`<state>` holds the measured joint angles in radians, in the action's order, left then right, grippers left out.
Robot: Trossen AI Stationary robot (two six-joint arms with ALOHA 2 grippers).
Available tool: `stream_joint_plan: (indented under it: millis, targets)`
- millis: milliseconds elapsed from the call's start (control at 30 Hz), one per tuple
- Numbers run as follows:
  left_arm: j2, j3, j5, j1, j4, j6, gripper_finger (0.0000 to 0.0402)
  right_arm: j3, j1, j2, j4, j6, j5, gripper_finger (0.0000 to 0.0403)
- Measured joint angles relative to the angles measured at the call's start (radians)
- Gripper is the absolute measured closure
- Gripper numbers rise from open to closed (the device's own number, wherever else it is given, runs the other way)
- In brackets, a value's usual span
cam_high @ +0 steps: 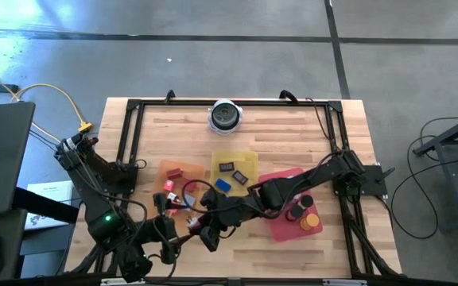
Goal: Pick & Place Office items
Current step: Put the pink charger adaptor into the orange bin
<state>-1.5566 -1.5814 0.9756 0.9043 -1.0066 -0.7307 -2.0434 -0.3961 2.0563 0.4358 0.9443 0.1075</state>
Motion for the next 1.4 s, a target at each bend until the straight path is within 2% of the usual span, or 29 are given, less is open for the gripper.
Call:
stream_joint_plan:
  millis: [267, 767, 1100, 1400]
  targets:
    - [0.000, 0.000, 0.104, 0.000, 0.021, 0.020, 0.0036, 0.000, 0.019, 0.000, 0.000, 0.004, -0.005, 0.0286]
    - [-0.048, 0.000, 0.095, -0.027, 0.031, 0.028, 0.0036, 0.000, 0.045, 0.001, -0.008, 0.020, -0.060, 0.0286]
    - [-0.059, 0.000, 0.166, -0.019, 0.031, 0.023, 0.0037, 0.000, 0.045, 0.001, -0.007, 0.020, -0.063, 0.0285]
    - [-0.058, 0.000, 0.149, -0.020, 0.031, 0.019, 0.0069, 0.000, 0.043, 0.001, -0.007, 0.020, -0.063, 0.0284]
